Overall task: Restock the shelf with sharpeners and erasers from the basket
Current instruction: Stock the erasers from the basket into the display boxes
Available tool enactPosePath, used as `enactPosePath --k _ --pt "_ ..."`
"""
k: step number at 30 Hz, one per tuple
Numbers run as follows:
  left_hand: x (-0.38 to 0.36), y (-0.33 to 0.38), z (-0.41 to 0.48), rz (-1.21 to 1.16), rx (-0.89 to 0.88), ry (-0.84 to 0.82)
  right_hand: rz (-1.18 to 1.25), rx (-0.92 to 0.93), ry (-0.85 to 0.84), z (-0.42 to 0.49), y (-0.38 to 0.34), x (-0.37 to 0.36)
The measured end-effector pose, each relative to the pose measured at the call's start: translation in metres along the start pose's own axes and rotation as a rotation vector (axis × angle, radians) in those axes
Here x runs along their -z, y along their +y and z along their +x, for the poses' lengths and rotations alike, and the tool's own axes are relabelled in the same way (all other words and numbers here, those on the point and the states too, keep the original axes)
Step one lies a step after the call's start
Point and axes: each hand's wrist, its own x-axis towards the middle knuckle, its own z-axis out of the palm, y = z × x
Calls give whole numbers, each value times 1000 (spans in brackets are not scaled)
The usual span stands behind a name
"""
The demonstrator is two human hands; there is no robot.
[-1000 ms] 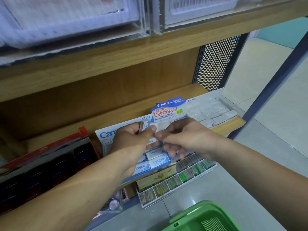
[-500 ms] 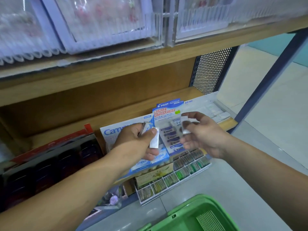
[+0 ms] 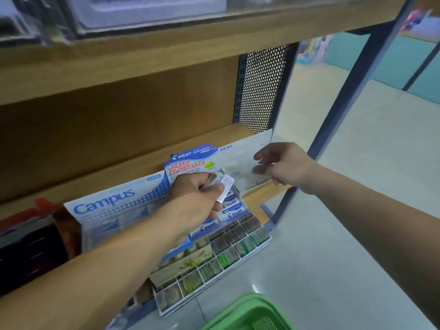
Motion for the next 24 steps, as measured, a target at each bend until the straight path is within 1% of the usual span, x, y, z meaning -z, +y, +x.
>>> enactPosePath --k 6,9,11,13,16,17,18,19,20,21,23,24 --pt "3 -9 9 -82 3 38 -3 70 -84 21 8 -13" --pt "4 -12 11 -85 1 24 -155 68 -184 30 4 -13" --pt "4 -15 14 -109 -2 17 -311 100 -207 33 -2 -17" --pt "4 -16 16 -125 -1 9 -456 153 -204 33 -5 -20" --pt "7 -17 15 -158 13 -26 -534 148 -187 26 -9 -20" --pt "8 -17 14 -167 17 -32 -569 169 -140 22 -10 -20" --pt "9 -18 14 -177 20 -35 -582 214 -56 17 -14 -22" --pt "9 -18 13 -192 23 -37 -532 265 33 12 -17 -26" --pt "11 -18 12 -214 25 -39 -426 297 69 3 -24 -30" --pt "12 -19 12 -248 25 -41 -311 286 15 -6 -32 -36" --pt "14 -19 12 -320 30 -57 -168 155 -231 -22 -45 -48" --pt "16 -19 11 -336 29 -65 -102 92 -306 -26 -49 -52"
